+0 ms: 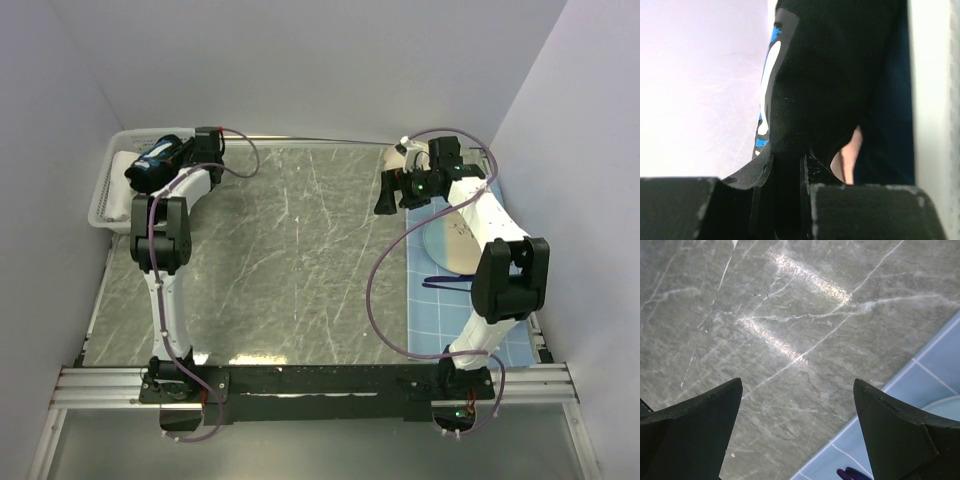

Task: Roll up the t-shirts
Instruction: Place the T-shirt in the bin.

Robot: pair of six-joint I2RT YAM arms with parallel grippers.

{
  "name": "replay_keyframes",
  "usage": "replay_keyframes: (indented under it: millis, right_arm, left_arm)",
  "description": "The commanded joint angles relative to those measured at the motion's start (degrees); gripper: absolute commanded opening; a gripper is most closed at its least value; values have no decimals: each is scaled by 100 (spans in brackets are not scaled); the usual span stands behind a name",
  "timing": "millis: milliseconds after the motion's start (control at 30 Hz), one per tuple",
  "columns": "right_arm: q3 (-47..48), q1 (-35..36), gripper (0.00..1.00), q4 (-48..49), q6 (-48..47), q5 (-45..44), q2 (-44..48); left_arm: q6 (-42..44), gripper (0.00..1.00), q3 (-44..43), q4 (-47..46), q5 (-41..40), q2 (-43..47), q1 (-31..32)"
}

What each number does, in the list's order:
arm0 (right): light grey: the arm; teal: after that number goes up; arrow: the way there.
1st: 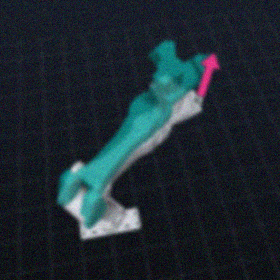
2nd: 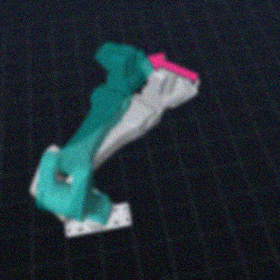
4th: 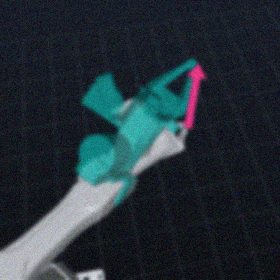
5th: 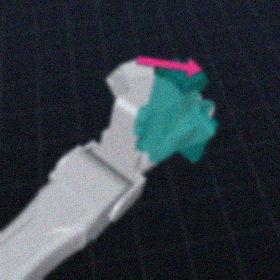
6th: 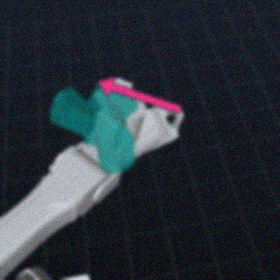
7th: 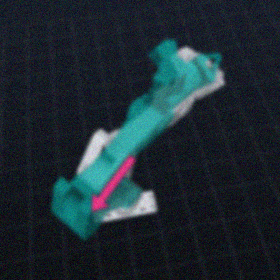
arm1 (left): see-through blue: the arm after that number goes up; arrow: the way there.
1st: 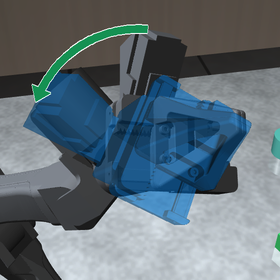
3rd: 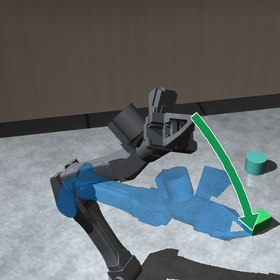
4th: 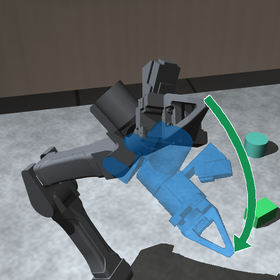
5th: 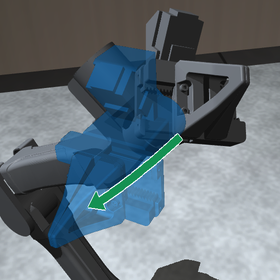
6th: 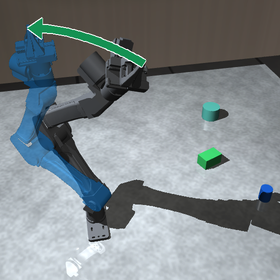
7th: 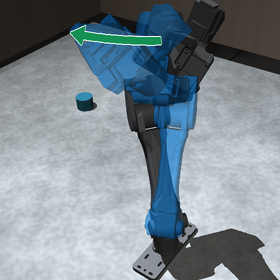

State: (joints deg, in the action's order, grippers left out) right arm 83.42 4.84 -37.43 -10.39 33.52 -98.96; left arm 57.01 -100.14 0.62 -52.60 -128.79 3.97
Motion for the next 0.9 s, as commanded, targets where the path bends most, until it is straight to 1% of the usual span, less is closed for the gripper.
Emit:
replay_keyframes:
  millis: [0, 133, 200, 233, 267, 333, 433, 567, 633, 667, 700, 733, 867]
  right_arm:
    - [333, -18, 100, -388, -209, -205, -89]
    - [254, -10, 100, -292, -182, -293, 8]
    - [131, -10, 100, -282, -209, -328, 61]
    - [35, -1, 100, -274, -200, -346, 104]
    - [-18, -1, 100, -265, -200, -355, 113]
    - [-123, 8, 100, -230, -200, -355, 175]
    - [-168, 8, 100, -203, -191, -355, 227]
    - [-168, 17, 100, -238, -261, -363, 254]
    - [-177, 8, 100, -300, -296, -381, 280]
    - [-194, -1, 100, -309, -323, -381, 307]
    - [-212, -1, 100, -352, -340, -372, 342]
    - [-247, -1, 100, -370, -349, -372, 359]
    - [-317, -9, 100, -414, -376, -320, 430]
  left_arm:
    - [538, 1, -542, -905, -154, 30, -202]
    - [915, 1, -744, -1248, -198, 38, -379]
    - [969, 1, -797, -1372, -172, 117, -607]
    - [1152, 1, -745, -1441, -172, 135, -651]
    - [1319, 1, -674, -1799, -180, 161, -669]
    - [1557, 1, -517, -2004, -189, 188, -731]
    - [1331, 1, -323, -1768, -189, 135, -696]
    - [1146, 1, 73, -1821, -242, 3, -564]
    - [875, 1, 152, -1532, -286, -84, -432]
    - [864, 1, 222, -1565, -321, -93, -441]
    - [847, 2, 310, -1617, -321, -76, -214]
    - [664, 2, 363, -1392, -330, -76, -151]
    - [364, 3, 469, -1074, -409, -225, 104]
